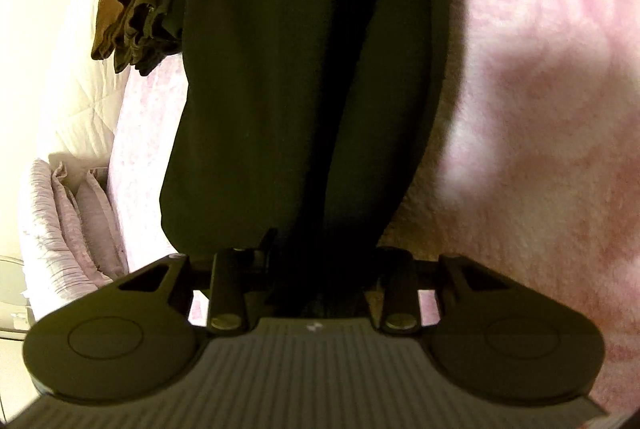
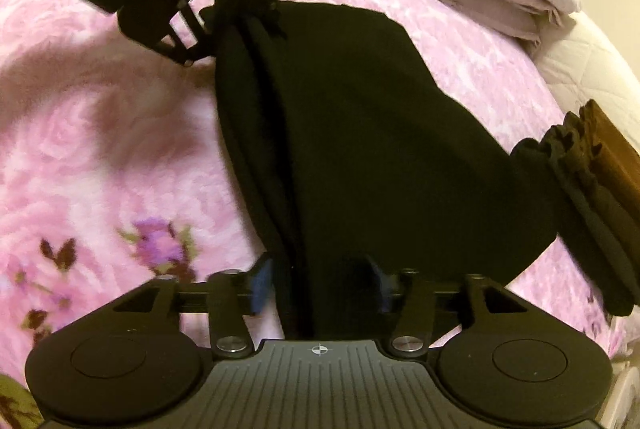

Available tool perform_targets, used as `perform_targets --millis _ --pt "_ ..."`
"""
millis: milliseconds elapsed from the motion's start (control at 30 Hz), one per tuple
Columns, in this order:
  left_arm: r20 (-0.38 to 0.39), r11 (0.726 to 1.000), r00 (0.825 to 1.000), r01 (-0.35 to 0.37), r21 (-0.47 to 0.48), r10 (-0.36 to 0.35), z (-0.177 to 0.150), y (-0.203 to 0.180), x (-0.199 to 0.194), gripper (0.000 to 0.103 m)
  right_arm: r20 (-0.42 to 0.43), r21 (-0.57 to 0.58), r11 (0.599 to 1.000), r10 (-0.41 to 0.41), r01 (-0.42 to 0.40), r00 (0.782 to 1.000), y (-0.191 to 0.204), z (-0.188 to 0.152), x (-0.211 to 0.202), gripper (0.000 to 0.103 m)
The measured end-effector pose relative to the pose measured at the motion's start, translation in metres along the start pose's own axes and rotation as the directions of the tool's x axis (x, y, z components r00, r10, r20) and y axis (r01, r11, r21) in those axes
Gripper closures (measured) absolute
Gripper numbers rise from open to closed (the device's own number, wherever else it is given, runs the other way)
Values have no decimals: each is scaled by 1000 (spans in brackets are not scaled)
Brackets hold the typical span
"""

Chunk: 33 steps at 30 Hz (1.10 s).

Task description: Fold clothes

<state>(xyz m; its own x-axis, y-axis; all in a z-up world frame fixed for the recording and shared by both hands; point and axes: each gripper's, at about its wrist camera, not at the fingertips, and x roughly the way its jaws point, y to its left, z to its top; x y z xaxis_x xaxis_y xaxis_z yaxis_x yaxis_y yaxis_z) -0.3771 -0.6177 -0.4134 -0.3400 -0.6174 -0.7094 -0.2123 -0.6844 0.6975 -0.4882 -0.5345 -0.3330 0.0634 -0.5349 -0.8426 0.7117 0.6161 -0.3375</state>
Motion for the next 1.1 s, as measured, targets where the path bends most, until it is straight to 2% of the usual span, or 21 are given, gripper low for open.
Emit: perform_targets --millis 33,100,367,433,500,600,700,800,900,967,1100 --pt "1 1000 1000 5 -4 -5 0 1 0 72 2 -19 1000 -11 12 1000 5 -1 2 39" --pt "3 1000 1000 15 -11 -15 0 3 1 72 5 -70 997 -41 41 999 15 -2 9 38" --pt "23 1000 999 23 -9 -22 -7 1 -3 71 56 -213 970 -110 119 992 26 -4 27 37" --pt "27 1000 999 26 -7 -26 -7 1 -3 71 42 -236 957 -166 171 985 17 -9 30 38" --pt "29 1000 999 31 -5 -31 -8 2 -3 70 -9 -209 967 -153 147 988 3 -9 34 38" --pt "28 1000 999 30 8 -30 -8 2 -2 65 -65 -179 981 -92 79 994 -9 -1 37 59" --pt "26 999 999 33 21 -33 -8 4 0 60 -97 -146 988 -59 44 994 -14 4 39 69" --pt "27 999 999 30 37 -31 -8 6 2 53 -121 -100 995 -29 17 992 -21 9 41 73" --pt "29 998 999 33 50 -35 -9 6 5 50 -132 -79 997 -7 -3 991 -28 11 42 74" --pt "28 998 999 43 45 -44 -9 8 6 51 -133 -76 997 1 -11 991 -30 12 42 74" --pt "28 996 996 78 31 -79 -9 10 4 69 -139 -57 998 15 -23 990 -35 13 40 76"
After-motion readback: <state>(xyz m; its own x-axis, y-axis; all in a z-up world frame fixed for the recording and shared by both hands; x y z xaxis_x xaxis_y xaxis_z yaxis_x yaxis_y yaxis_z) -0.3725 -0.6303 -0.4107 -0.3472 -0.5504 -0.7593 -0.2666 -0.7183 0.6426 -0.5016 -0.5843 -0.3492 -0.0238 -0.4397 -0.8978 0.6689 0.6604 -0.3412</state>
